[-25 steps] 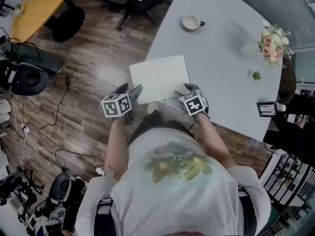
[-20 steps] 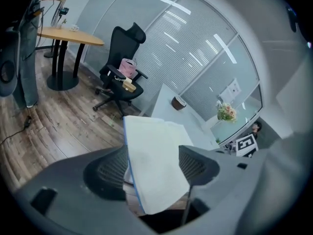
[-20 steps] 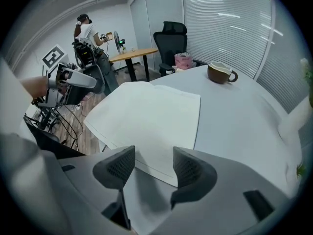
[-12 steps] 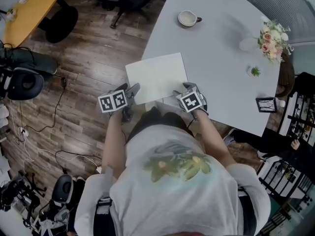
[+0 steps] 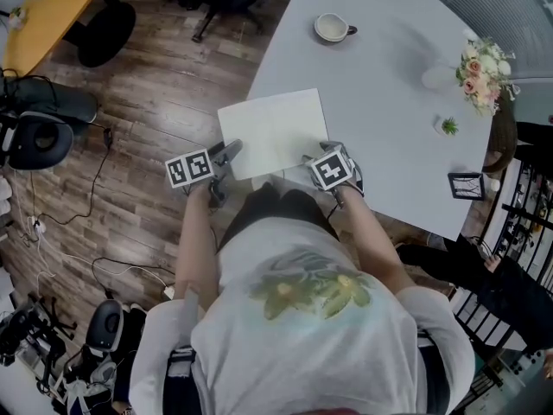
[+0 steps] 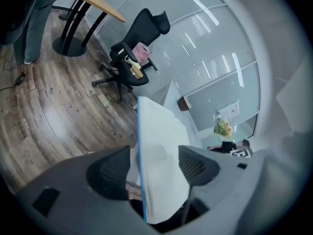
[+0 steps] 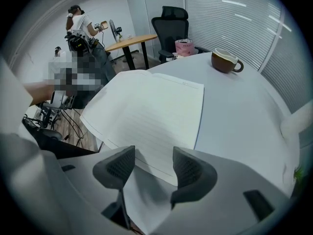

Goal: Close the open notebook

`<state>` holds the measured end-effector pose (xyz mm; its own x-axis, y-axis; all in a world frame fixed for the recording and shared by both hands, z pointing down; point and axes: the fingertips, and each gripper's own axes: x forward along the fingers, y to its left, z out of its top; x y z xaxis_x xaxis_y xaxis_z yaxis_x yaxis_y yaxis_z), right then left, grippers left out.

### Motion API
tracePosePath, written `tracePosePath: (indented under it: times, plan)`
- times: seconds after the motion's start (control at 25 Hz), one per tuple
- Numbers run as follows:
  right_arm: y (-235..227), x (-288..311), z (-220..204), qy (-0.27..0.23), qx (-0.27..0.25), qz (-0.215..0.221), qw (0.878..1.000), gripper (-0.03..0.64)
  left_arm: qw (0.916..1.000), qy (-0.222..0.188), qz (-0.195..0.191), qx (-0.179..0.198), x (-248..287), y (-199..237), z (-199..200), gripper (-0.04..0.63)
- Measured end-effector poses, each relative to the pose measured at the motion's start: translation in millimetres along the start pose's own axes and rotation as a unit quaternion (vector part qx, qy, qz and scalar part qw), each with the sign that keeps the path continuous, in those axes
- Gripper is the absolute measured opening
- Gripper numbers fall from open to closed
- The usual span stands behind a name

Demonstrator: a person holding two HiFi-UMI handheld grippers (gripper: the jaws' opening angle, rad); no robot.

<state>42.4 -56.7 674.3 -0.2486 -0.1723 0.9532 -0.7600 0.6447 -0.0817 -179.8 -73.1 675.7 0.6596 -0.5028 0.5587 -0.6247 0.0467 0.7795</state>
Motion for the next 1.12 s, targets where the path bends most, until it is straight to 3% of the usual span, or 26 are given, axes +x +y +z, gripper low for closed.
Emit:
tracePosePath:
  times: [0.32, 0.4, 0.48, 0.56, 0.84, 1.12]
  plan:
    - [3, -1, -2, 0.012, 0.008, 0.004, 1.0, 0.255, 0.9995, -0.021, -0.02, -0.013, 3, -5, 5, 0.276]
    - [4, -1, -2, 0.015, 0.01, 0.006, 1.0, 0.255, 0.9996, -0.023, -0.008, -0.016, 2, -1, 5, 0.237]
    - [3, -1, -2, 0.013, 0.009, 0.004, 1.0, 0.255, 0.9993, -0.028, 0.002, -0.025, 0, 5, 6, 0.153]
    - [2, -2, -2, 0.01, 0.008, 0.001, 1.0, 0.255, 0.999, -0.03, 0.003, -0.033, -1, 7, 6, 0.135]
    - [1, -1, -3, 0.01, 0.013, -0.003, 1.0, 0.255, 0.9996, -0.009, 0.027, 0.0, -3, 6, 7, 0.117]
    - [0, 2, 0, 0.002, 0.008, -0.006, 1.0, 0.255, 0.9998, 0.001, 0.013, 0.013, -9, -2, 9, 0.087]
